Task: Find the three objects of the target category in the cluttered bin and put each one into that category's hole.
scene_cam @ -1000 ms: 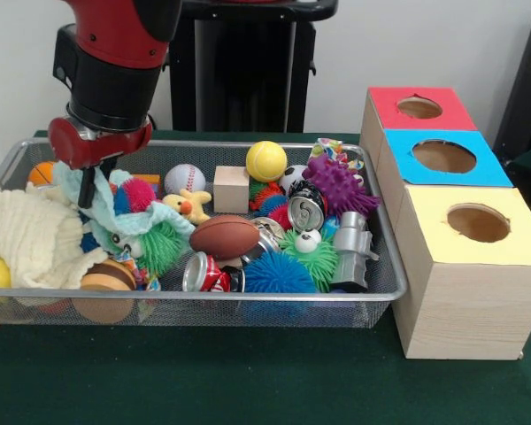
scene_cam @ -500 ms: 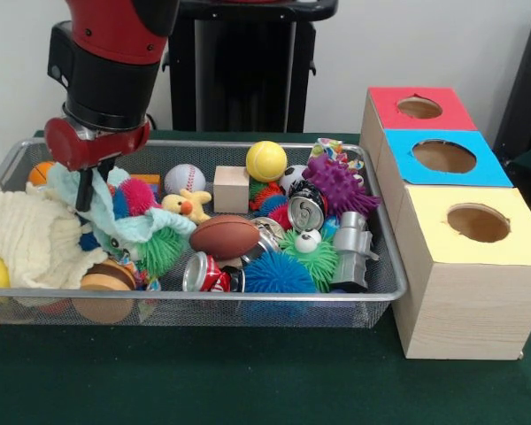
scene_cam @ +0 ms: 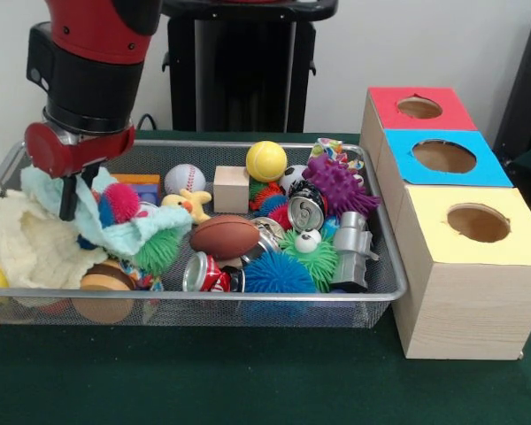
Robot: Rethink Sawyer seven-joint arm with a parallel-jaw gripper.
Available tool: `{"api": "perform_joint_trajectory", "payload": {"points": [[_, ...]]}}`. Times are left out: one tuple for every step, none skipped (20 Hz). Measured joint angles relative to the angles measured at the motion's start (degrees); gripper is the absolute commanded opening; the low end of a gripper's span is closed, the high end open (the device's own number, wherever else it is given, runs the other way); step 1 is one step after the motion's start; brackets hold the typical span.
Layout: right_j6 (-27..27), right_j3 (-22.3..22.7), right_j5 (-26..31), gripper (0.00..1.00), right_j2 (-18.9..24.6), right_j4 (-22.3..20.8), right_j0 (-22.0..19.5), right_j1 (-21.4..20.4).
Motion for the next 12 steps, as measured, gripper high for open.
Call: {"api": "perform_joint_trajectory", "payload": {"points": [[-0.5,-0.3,0.1,0.0,0.2,0.0,-0.1,0.0],[-1.2,-0.8,0.1,0.0,0.3,0.0,-0.3,0.0],[-1.6,-1.0,0.2,0.0,0.4,0.0,-0.4,0.0],[-2.9,-1.6,0.2,0.0,0.7,0.0,-0.7,0.0],[-3.3,-1.9,0.2,0.0,0.9,-0.1,-0.8,0.0],[-4.0,-2.4,0.2,0.0,1.1,-0.3,-1.0,0.0],[-4.5,-2.8,0.2,0.0,1.2,-0.5,-1.1,0.0],[-5.0,-3.2,0.2,0.0,1.3,-0.8,-1.1,0.0],[-5.2,-3.4,0.2,0.0,1.4,-0.9,-1.2,0.0],[-5.4,-3.6,0.2,0.0,1.5,-1.1,-1.2,0.0],[-5.6,-3.8,0.2,0.0,1.6,-1.2,-1.2,0.0],[-5.9,-4.2,0.2,0.0,1.8,-1.7,-1.2,0.0]]}}
